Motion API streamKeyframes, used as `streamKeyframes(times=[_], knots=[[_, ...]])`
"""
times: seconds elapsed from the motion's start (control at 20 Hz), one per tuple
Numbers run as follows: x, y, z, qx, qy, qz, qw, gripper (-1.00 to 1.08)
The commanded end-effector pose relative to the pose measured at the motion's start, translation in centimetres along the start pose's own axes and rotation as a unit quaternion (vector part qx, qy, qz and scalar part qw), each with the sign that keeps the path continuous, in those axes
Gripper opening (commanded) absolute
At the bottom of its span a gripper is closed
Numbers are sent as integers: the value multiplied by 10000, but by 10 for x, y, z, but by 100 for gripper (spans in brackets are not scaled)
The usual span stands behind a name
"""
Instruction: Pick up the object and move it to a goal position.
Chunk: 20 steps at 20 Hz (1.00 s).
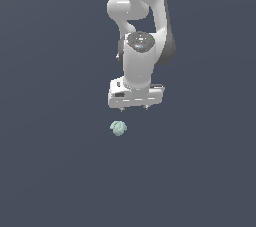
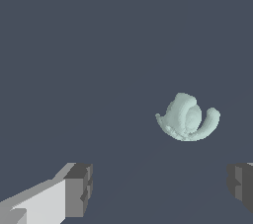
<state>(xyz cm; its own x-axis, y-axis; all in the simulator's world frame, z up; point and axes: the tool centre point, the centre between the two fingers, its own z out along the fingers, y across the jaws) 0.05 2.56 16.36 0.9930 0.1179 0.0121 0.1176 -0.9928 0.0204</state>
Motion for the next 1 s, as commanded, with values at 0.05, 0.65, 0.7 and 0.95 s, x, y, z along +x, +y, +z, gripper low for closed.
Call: streamKeyframes(times=[0.05,0.65,0.7,0.95], knots=[[0,2,2,-2,-4,-134,9999,100],[4,14,14,-3,-26,-1080,9942,100],[4,16,16,-2,-28,-1196,9928,100],[6,24,24,5,-39,-1802,9836,100]])
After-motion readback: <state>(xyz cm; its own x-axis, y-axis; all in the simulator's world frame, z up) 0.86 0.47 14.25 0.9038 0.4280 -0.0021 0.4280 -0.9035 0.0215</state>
